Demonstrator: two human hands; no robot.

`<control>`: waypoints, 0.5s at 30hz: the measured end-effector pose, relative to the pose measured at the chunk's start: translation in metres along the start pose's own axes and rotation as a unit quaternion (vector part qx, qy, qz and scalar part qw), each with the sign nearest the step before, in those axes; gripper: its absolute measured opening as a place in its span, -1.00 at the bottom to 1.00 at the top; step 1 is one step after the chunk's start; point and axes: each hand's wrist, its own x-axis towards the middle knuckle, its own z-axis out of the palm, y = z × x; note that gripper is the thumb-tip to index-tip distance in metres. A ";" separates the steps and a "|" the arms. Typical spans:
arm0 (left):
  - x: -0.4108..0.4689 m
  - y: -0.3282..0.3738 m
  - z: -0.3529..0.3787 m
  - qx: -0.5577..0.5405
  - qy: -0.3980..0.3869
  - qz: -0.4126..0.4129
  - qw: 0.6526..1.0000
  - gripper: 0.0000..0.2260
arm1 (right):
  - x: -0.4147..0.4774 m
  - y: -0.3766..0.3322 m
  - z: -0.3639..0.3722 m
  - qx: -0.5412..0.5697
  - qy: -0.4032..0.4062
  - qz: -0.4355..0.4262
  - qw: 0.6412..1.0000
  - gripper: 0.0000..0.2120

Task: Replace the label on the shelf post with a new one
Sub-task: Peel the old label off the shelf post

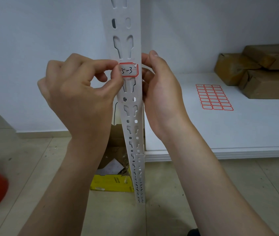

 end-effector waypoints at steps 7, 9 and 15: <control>-0.002 0.001 0.009 0.001 0.009 -0.006 1.000 -0.84 | 0.003 0.002 0.000 0.018 0.003 0.002 1.000 -0.63; -0.005 0.000 0.010 -0.023 -0.019 0.058 0.998 -0.88 | 0.003 0.001 0.000 0.030 0.002 0.006 1.000 -0.62; 0.004 0.017 0.001 -0.362 -0.068 -0.272 0.889 -0.89 | 0.003 -0.001 -0.003 0.036 0.001 0.009 0.999 -0.62</control>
